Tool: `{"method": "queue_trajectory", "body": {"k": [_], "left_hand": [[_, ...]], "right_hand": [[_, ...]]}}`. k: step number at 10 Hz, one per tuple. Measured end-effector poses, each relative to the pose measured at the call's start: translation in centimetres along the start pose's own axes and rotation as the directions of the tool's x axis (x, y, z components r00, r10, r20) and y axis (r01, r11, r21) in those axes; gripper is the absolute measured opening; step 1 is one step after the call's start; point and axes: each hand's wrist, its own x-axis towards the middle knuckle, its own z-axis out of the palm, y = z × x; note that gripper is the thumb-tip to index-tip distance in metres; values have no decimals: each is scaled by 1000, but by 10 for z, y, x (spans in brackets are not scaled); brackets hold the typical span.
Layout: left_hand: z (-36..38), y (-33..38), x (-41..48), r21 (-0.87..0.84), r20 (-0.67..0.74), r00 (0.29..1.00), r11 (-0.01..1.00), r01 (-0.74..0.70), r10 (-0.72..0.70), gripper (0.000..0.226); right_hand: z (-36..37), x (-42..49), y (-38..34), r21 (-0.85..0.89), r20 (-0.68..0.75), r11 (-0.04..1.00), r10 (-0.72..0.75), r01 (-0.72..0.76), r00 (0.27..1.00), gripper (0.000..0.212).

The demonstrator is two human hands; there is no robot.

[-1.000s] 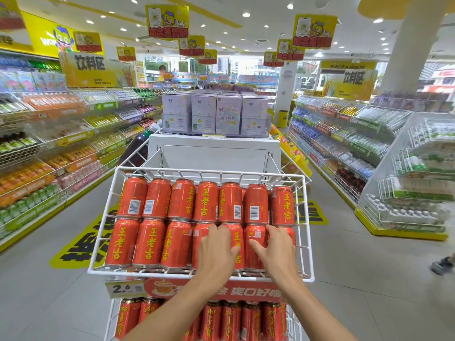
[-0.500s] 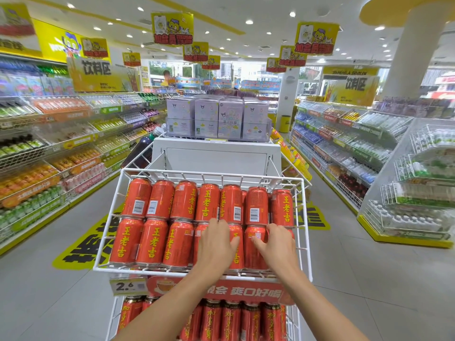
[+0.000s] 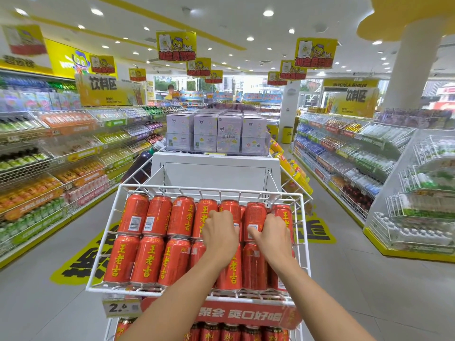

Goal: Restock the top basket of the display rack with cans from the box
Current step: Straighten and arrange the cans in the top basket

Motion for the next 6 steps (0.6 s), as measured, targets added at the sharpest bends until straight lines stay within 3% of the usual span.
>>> {"method": "queue_trajectory", "body": {"k": [4, 5, 6], "left_hand": [[2, -3, -6, -72, -16, 1000, 997, -9, 8, 27], [-3, -10, -10, -94, 26, 998, 994, -60, 63, 33], [-9, -21, -16, -35, 5, 987, 986, -161, 161, 36]], "right_hand": [[-6, 3, -1, -25, 60, 999, -19, 20, 998, 42], [-10, -5, 0, -35, 71, 999, -35, 37, 997, 41], [-14, -16, 5, -70, -19, 991, -120, 118, 993, 38]]}}
